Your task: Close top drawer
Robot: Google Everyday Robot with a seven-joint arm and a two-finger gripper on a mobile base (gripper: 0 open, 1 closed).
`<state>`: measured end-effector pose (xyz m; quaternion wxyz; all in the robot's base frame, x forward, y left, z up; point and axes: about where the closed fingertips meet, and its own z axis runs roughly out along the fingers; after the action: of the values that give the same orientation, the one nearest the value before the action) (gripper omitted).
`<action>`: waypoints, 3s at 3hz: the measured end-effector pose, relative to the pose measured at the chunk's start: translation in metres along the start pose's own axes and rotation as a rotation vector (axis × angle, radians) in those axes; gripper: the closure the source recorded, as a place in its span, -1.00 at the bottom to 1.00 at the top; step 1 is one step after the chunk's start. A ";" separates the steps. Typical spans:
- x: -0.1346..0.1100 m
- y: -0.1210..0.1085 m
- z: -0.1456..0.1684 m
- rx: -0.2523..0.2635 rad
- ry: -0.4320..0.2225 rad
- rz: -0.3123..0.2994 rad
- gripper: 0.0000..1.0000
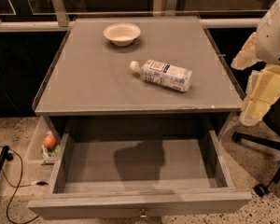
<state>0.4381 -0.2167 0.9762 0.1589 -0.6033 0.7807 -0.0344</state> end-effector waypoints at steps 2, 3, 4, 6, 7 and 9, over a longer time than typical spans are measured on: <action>0.011 0.013 0.010 -0.030 -0.038 0.011 -1.00; 0.027 0.042 0.034 -0.074 -0.076 0.009 -1.00; 0.044 0.077 0.069 -0.117 -0.111 -0.012 -0.62; 0.062 0.120 0.116 -0.163 -0.150 -0.054 0.31; 0.061 0.119 0.115 -0.161 -0.150 -0.053 0.77; 0.067 0.144 0.167 -0.208 -0.191 -0.003 1.00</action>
Offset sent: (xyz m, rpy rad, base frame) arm -0.0323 -0.0159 -0.0447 0.1215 0.0769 0.0137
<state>0.3374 -0.2184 0.7686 0.1691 -0.6183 0.7604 0.1043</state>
